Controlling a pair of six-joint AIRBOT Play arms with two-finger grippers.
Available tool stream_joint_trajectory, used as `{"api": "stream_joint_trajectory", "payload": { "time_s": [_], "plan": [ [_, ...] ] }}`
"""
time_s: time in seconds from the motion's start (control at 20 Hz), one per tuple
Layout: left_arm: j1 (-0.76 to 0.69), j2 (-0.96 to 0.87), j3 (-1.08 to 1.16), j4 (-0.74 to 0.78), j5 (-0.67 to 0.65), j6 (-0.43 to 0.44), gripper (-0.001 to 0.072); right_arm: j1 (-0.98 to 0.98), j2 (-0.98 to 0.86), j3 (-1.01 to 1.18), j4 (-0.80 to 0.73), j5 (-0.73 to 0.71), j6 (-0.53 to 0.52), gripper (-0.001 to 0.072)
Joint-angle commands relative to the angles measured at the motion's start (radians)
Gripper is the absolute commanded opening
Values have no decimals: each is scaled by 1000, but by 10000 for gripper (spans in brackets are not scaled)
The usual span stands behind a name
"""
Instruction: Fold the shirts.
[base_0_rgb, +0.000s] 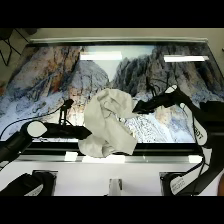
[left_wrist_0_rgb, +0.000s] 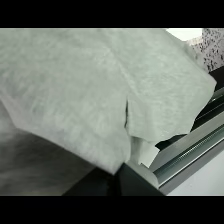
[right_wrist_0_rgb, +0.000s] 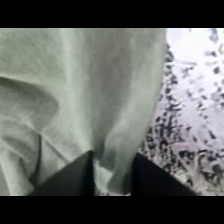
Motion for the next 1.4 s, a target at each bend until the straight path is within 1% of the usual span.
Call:
{"api": "stream_joint_trajectory", "payload": {
  "time_s": [0.0, 0.05, 0.15, 0.25, 0.35, 0.45, 0.5, 0.55, 0.6, 0.65, 0.75, 0.85, 0.9, 0.95, 1.05, 1.1, 1.15, 1.2, 1.25, 1.35],
  "plan": [
    [0, 41, 6, 0, 1, 4, 38, -1, -6, 1, 11, -37, 40, 36],
    [0, 50, 6, 5, 1, 4, 37, -1, -5, 1, 24, -35, 16, 35],
    [10, 72, 11, 31, 0, 3, 37, -2, 11, 27, 47, 15, -84, 34],
    [58, 87, 72, 128, -24, 4, 37, -2, 74, 113, 44, 58, -185, 34],
    [166, 88, 215, 278, -86, 3, 37, -2, 186, 262, 43, 47, -205, 34],
    [330, 88, 436, 363, -153, 3, 37, -2, 330, 446, 0, -23, -204, 34],
    [429, 88, 574, 367, -174, -1, 37, -2, 411, 537, -67, -80, -196, 35],
    [524, 88, 718, 363, -184, -24, 37, -2, 490, 608, -154, -133, -172, 35],
    [602, 88, 848, 363, -185, -60, 37, -2, 578, 665, -266, -174, -127, 35],
    [666, 88, 969, 362, -185, -87, 37, -2, 666, 698, -376, -199, -84, 35],
    [744, 88, 1167, 348, -184, -98, 37, -2, 821, 708, -549, -195, -22, 35],
    [748, 95, 1266, 312, -182, -98, 37, -2, 922, 707, -616, -132, 38, 35],
    [748, 97, 1289, 280, -166, -97, 37, -2, 960, 708, -617, -95, 36, 35],
    [748, 99, 1298, 238, -121, -96, 37, -2, 983, 708, -620, -58, 36, 35],
    [748, 98, 1297, 165, 10, -95, 37, -2, 1006, 708, -631, 42, 31, 35],
    [748, 89, 1295, 152, 61, -94, 37, -2, 1007, 707, -631, 103, 29, 36],
    [748, 75, 1293, 152, 83, -94, 37, -2, 1005, 697, -630, 175, 28, 36],
    [748, 50, 1292, 152, 75, -94, 37, -2, 995, 680, -639, 251, 24, 36],
    [748, 18, 1292, 151, 37, -94, 37, -2, 978, 657, -658, 348, 25, 36],
    [747, -64, 1288, 149, -104, -94, 37, -2, 933, 574, -667, 507, 25, 36]
  ]
}}
